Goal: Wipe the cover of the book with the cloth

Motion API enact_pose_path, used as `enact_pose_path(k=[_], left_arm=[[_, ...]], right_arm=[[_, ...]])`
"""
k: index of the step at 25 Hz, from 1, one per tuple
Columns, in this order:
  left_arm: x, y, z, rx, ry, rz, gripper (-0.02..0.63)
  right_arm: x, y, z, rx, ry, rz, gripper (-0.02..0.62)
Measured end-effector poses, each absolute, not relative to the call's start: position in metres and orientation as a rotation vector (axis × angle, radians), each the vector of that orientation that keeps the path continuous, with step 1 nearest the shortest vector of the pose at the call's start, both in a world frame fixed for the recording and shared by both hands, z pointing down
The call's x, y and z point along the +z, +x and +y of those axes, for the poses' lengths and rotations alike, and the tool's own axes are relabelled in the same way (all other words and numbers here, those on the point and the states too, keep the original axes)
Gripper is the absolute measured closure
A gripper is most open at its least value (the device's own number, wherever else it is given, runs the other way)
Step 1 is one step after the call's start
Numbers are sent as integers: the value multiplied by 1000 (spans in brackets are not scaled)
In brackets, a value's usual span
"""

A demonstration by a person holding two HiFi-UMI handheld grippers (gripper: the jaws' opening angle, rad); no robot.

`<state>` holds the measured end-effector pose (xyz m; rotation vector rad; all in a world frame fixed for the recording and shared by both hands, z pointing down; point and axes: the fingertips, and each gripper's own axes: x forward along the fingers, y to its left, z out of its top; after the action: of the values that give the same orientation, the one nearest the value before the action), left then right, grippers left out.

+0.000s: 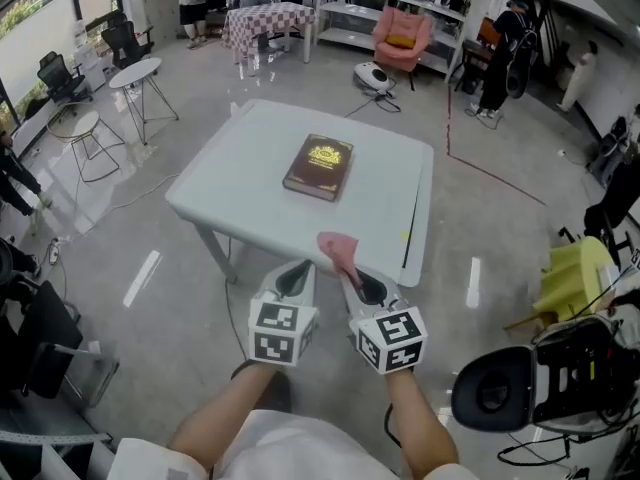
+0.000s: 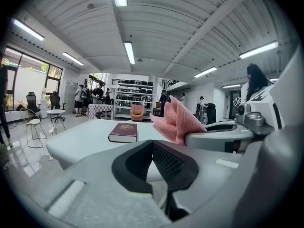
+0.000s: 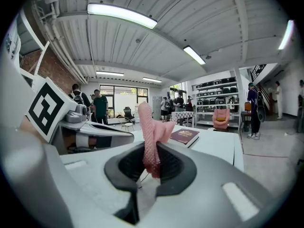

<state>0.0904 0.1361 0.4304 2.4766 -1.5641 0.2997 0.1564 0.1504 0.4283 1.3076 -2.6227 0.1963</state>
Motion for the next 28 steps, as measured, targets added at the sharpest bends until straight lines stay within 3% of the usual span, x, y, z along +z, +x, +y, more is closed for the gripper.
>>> enact_pose_path(k=[16, 28], left_arm=[[438, -7, -67, 347, 2495, -1389, 600], [429, -33, -137, 331, 2572, -1321, 600]], right_arm=[[427, 70, -53, 255, 1409, -2486, 557], [423, 71, -132, 119, 1466, -2343, 557]])
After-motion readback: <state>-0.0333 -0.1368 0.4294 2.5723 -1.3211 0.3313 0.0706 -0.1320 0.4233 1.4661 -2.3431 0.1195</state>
